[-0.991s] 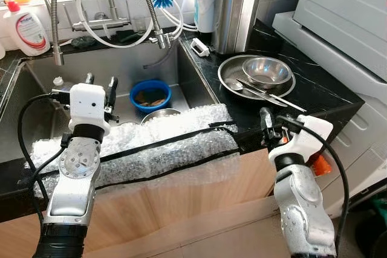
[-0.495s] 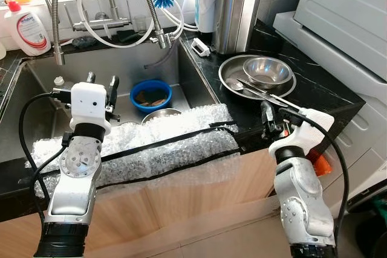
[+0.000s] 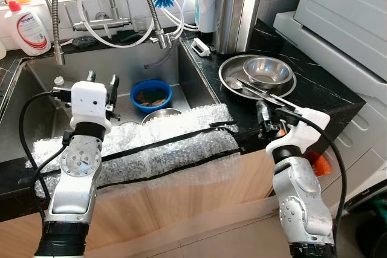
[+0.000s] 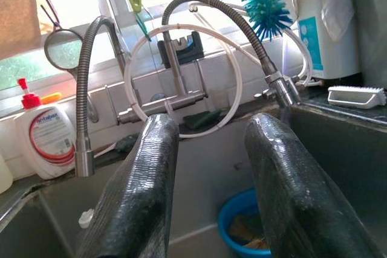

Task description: Kitchen organization

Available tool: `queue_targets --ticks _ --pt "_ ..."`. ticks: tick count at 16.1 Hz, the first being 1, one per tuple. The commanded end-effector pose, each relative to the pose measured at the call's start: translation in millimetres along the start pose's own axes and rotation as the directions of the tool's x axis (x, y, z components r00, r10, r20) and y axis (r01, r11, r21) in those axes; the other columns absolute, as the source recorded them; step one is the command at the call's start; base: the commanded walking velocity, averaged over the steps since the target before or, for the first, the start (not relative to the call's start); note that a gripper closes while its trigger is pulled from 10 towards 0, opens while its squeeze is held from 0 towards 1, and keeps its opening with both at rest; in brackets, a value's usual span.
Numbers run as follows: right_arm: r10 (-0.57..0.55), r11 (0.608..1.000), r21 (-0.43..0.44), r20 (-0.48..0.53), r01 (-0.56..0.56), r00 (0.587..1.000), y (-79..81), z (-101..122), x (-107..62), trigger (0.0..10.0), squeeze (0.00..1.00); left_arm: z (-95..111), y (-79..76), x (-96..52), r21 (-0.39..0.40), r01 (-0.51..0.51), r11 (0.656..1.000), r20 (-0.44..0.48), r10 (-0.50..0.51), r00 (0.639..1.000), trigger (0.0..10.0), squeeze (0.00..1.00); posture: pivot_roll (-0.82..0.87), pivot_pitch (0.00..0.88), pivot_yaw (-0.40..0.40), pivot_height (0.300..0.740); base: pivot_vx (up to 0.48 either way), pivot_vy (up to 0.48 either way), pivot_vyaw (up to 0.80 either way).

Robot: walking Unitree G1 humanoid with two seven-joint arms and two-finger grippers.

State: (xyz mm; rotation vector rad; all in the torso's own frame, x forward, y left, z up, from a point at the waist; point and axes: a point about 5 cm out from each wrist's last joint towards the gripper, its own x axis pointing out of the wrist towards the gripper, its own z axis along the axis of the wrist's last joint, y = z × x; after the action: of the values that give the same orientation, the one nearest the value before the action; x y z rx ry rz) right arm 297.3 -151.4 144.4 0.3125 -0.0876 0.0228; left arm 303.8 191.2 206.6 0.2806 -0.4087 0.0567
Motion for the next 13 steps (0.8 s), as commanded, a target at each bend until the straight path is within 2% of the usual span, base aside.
queue_targets --ticks 1,5,9,13 --pt "0.027 1.0 0.008 -0.004 -0.027 1.0 5.5 0.0 2.0 10.0 0.0 2.8 -2.5 2.2 0.009 0.006 1.0 0.013 -0.006 1.0 10.0 0.0 -0.1 0.0 0.029 0.74 0.0 0.0 0.0" --pt "0.091 0.996 0.01 -0.029 -0.091 0.995 13.6 -4.7 -0.1 10.0 0.0 2.9 -2.8 2.4 0.011 0.006 1.0 0.014 -0.006 1.0 10.0 0.0 -0.1 0.0 0.028 0.74 0.0 0.0 0.0" --pt "0.16 0.986 -0.03 -0.052 -0.162 0.986 23.0 -8.4 -1.6 10.0 0.0 2.7 -4.7 3.1 0.011 0.014 1.0 0.012 -0.014 1.0 10.0 0.0 -0.1 0.0 0.029 0.74 0.0 0.0 0.0" --pt "0.155 0.985 -0.061 -0.083 -0.16 0.984 22.8 -15.4 -6.8 10.0 0.0 2.5 -7.0 3.1 0.009 0.022 1.0 0.01 -0.022 1.0 10.0 0.0 -0.1 0.0 0.026 0.74 0.0 0.0 0.0"
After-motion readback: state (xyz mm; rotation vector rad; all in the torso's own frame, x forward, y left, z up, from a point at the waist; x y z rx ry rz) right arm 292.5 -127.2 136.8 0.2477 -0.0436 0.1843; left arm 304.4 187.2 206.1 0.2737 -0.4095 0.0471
